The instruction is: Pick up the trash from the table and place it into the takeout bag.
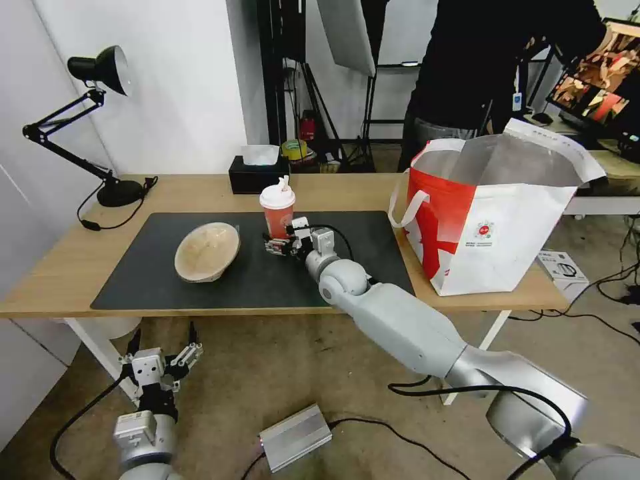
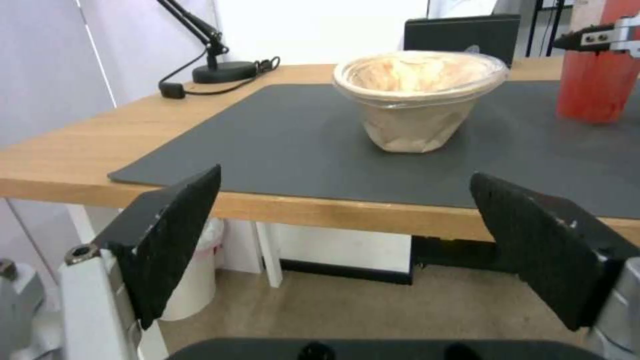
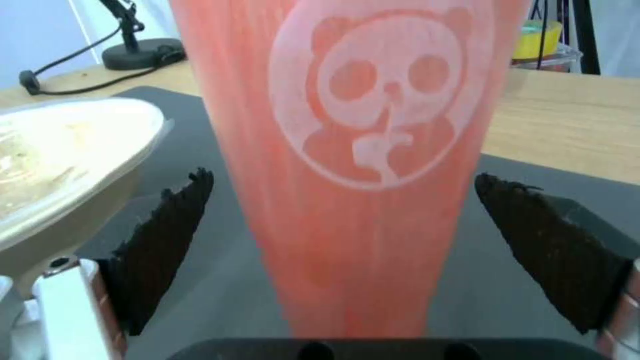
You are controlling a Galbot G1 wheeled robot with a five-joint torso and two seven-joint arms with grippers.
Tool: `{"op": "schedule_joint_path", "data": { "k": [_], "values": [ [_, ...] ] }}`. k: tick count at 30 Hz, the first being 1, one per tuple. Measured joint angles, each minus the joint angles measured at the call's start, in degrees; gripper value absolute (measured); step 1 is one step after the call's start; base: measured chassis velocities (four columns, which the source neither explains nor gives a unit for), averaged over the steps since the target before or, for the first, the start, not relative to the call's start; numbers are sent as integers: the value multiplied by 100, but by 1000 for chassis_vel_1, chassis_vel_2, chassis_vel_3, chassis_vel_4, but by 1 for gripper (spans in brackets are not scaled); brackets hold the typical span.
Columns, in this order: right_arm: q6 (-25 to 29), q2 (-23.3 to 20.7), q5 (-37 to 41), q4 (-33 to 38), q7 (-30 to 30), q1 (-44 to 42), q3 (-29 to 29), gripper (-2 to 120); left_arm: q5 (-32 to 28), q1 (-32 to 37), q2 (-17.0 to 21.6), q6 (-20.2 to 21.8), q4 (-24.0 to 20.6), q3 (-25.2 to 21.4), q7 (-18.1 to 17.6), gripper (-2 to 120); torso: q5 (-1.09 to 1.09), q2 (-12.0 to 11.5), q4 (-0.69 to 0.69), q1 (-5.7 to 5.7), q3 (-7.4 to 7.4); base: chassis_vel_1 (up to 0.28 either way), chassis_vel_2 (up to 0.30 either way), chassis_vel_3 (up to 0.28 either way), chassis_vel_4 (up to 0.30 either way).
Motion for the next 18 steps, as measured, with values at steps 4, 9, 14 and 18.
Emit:
{"op": "schedule_joint_path", "data": {
  "k": [4,9,14,18],
  "values": [
    [40,77,-43,-153,-55,60,2,100,-1,-5,0,-1,8,4,-1,100,0,0,0,0,0,0,0,0,0],
    [83,174,-73,-320,-113,136,10,100,-2,-13,1,-4,15,9,0,100,0,0,0,0,0,0,0,0,0],
    [132,225,-108,-443,-151,178,13,100,-3,-23,3,-4,26,10,0,100,0,0,0,0,0,0,0,0,0],
    [144,242,-118,-492,-161,177,15,98,-7,-42,7,-4,40,10,-1,100,0,0,0,0,0,0,0,0,0]
  ]
}}
